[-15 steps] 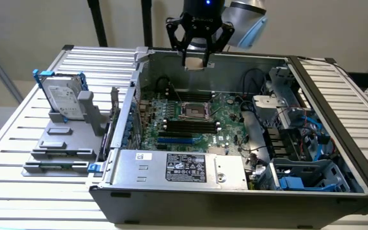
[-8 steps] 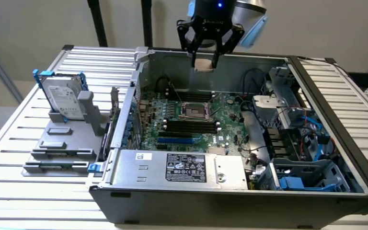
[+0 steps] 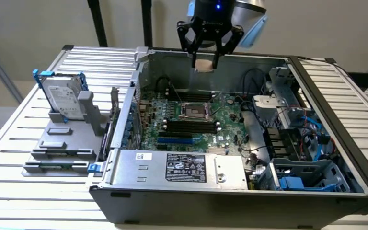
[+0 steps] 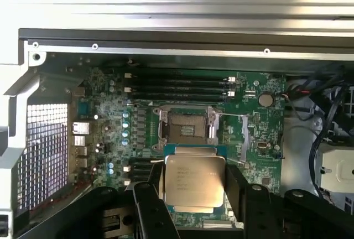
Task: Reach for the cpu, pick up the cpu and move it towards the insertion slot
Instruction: 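Pick up the cpu and move it towards the insertion slot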
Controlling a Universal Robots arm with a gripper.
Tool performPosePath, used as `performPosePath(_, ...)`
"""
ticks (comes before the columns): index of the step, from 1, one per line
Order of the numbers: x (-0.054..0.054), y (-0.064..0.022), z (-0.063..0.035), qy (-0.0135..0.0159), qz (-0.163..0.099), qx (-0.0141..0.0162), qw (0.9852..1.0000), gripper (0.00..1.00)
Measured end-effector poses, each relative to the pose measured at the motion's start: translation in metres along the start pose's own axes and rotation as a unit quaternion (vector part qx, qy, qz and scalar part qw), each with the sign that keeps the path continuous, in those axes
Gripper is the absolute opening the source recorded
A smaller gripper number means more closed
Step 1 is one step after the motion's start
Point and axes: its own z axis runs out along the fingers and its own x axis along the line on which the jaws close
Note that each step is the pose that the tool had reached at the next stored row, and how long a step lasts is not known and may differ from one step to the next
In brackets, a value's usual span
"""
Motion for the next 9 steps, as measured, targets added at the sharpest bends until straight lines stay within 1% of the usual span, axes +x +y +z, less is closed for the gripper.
performPosePath(2, 0.0008, 0.0024, 0.0015, -0.0039, 0.0, 0.0003, 1.0, 0.55)
performPosePath(3, 0.001, 0.0034, 0.002, -0.0049, 0.0, 0.0003, 1.0, 0.55)
performPosePath(9, 0.0012, 0.0043, 0.0022, -0.0051, 0.0, 0.0008, 1.0, 0.55)
